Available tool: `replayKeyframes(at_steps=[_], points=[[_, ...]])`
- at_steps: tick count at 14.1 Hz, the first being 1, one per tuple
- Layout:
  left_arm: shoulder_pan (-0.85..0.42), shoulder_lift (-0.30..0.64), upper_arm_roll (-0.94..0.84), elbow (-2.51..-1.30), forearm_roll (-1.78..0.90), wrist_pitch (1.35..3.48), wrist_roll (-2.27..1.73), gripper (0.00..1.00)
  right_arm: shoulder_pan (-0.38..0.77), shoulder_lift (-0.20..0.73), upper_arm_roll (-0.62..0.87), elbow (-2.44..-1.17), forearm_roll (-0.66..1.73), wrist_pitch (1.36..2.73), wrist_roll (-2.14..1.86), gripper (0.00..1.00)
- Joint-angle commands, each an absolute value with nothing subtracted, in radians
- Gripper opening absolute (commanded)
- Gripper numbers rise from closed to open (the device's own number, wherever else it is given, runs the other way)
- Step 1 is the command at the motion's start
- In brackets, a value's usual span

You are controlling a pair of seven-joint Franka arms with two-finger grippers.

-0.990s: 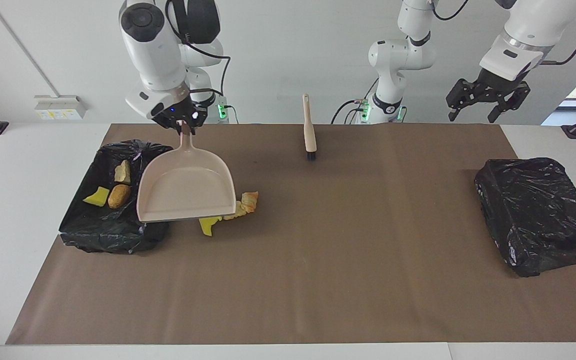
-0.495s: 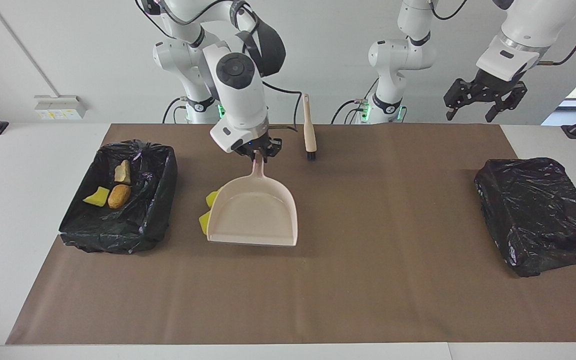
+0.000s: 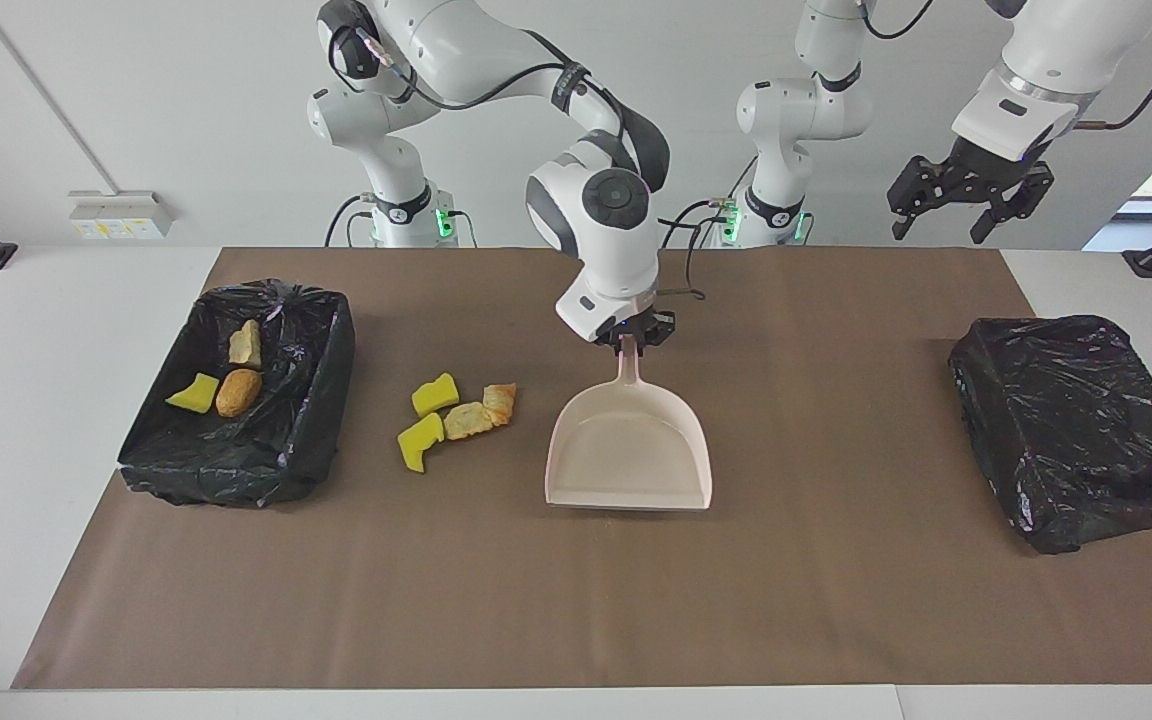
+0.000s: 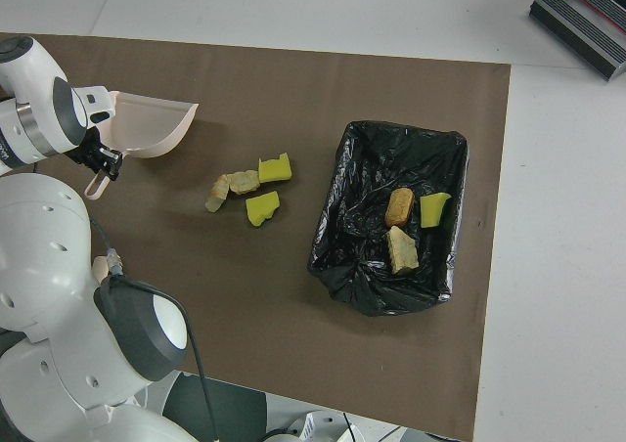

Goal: Sweep and dump trash in bin
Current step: 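Bring the empty dustpan back and set it on the table with the right gripper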

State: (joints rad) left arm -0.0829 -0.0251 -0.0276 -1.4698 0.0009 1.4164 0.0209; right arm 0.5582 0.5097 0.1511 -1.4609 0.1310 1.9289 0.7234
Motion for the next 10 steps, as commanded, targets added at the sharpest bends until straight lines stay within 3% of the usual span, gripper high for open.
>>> replayKeyframes(at_steps=[1, 10], points=[[-0.083, -0.054, -0.029, -1.502, 0.017, 1.413, 0.032, 1.00, 0.557, 0.537, 0.152, -1.424, 0.135, 1.937, 0.735, 0.00], [-0.071, -0.051, -0.028, -1.497, 0.014, 1.407, 0.023, 1.00, 0.558, 0.549, 0.152, -1.494, 0.138, 2.025, 0.666, 0.01]])
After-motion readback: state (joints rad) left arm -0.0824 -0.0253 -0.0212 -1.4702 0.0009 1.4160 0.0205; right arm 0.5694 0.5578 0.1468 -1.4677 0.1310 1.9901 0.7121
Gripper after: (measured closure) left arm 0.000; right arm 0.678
